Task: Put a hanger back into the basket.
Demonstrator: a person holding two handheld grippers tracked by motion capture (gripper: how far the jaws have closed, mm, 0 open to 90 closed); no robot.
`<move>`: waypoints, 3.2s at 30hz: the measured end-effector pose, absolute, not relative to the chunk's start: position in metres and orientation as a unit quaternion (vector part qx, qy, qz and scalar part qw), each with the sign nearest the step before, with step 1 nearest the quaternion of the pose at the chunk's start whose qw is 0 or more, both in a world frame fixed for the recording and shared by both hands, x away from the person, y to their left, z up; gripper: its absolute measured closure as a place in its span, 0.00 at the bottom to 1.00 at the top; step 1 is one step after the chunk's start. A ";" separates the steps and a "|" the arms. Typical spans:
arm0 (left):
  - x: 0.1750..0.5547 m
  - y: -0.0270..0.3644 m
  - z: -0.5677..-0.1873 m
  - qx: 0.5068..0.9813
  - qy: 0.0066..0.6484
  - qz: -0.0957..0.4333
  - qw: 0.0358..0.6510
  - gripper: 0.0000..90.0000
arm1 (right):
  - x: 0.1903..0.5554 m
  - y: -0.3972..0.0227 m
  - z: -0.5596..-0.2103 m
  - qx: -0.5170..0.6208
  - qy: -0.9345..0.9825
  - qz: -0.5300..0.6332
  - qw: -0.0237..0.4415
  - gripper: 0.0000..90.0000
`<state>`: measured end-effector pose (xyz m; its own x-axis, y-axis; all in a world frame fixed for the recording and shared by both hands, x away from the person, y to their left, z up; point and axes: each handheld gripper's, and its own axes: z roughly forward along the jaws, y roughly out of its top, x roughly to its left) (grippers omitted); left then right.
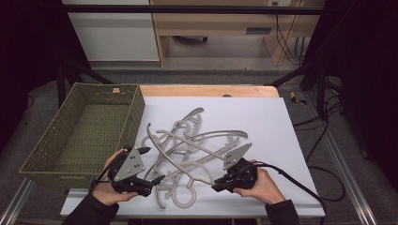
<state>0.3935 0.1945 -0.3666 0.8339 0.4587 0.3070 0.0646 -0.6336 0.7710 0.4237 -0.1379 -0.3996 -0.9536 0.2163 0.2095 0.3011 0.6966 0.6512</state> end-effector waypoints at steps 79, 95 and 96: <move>0.371 0.155 -0.387 0.912 -0.005 0.313 0.266 0.89 | 0.416 -0.198 -0.359 -0.221 -0.774 -0.567 -0.175 0.31; 0.375 0.173 -0.352 0.879 0.162 0.245 0.377 0.88 | 0.429 -0.235 -0.388 -0.340 -0.742 -0.540 -0.207 0.07; 0.375 0.174 -0.351 0.877 0.166 0.242 0.380 0.88 | 0.430 -0.237 -0.391 -0.347 -0.742 -0.536 -0.203 0.07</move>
